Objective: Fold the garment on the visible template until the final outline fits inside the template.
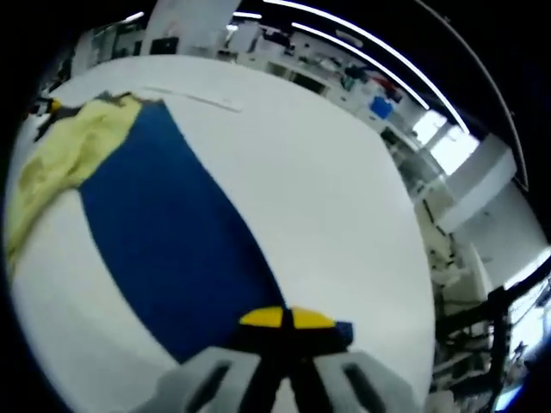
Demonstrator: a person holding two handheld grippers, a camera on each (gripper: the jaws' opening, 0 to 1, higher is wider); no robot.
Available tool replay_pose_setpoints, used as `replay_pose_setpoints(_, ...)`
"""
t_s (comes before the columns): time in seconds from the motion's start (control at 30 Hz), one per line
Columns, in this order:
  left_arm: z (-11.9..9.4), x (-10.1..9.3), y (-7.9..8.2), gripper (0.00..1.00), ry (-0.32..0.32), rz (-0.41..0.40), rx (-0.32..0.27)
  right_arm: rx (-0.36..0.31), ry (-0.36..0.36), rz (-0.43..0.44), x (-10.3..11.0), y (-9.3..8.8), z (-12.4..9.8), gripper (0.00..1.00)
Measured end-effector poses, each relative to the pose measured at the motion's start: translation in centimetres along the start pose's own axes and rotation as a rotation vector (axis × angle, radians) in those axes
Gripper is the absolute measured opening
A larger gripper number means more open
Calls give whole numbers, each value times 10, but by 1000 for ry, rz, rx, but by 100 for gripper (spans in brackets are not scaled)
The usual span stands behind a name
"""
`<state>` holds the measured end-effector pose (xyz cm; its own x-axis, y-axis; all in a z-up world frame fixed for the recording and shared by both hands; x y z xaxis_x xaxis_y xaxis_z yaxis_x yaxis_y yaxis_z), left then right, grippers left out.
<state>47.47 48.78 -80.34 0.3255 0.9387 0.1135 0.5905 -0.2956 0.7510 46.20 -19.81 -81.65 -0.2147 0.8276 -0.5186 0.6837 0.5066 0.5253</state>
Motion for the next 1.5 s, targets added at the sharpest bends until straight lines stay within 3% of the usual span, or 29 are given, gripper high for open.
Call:
replay_pose_setpoints(0.33,-4,-1,-4,0,-2,0,13,4,-14,-22,-1,3,2,0)
replay_pose_setpoints(0.5,-10,-4,-3,2,-9,-32,-13,-38,20,61,5,11,-2,1)
replay_pose_setpoints(0.63,-16,-14,-3,16,-47,-81,-55,-81,59,122,10,24,-6,27)
replay_pose_setpoints(0.83,-29,-39,-7,36,-108,-119,-75,-96,174,208,30,32,-25,50)
replay_pose_setpoints(1.03,-43,-76,-10,51,-194,-109,-95,-110,277,240,54,37,-46,64)
replay_pose_setpoints(1.17,-53,-102,-9,58,-261,-182,-138,-122,314,242,69,41,-58,76)
replay_pose_setpoints(1.37,-65,-133,-18,68,-300,-198,-144,-155,393,202,100,49,-83,87)
replay_pose_setpoints(1.5,-73,-152,-18,70,-337,-194,-151,-163,460,169,124,50,-98,91)
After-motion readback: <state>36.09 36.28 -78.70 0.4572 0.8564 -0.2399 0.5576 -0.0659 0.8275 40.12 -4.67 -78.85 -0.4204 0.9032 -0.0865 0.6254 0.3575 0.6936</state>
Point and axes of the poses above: the point that each gripper's makers call its tool centre point, and the gripper's own axes: z roughly forward along the fingers, x roughly to its left, y roughly out of its top, the point moved 3 cm from there along -z, roughly backward along the fingers, and after that the axes turned 10 degrees about -y, right-handed, at the moved point
